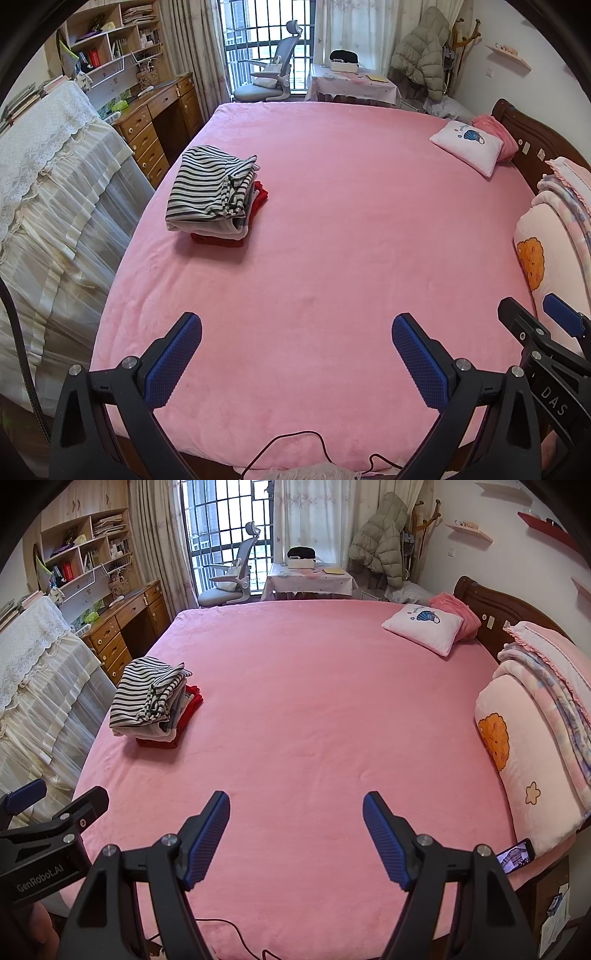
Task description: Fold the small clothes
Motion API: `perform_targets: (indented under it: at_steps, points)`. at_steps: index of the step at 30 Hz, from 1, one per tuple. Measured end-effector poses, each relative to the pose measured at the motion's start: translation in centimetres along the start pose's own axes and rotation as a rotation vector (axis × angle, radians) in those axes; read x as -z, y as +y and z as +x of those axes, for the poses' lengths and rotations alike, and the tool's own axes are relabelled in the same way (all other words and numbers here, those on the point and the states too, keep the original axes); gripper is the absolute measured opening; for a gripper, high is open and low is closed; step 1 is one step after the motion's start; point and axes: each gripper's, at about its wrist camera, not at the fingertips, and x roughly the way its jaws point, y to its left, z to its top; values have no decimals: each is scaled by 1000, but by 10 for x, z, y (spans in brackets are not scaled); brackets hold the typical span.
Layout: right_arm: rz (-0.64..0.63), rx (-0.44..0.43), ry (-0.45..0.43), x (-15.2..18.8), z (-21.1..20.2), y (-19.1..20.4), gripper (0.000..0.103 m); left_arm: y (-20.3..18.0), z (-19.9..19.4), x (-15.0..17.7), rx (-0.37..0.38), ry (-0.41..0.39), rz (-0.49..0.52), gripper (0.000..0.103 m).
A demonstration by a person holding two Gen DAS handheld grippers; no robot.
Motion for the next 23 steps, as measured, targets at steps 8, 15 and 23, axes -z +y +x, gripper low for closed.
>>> perform_targets:
  at_steps: [8,15,23]
  points:
    - [0,-1,0,0,0,0,75,2,0,1,3,10,4,102]
    - [1,-1,0,0,1,0,75,2,-1,2,3,11,10,102]
    - [4,-3,-3,1,0,-2,75,4,-3,6,0,10,16,102]
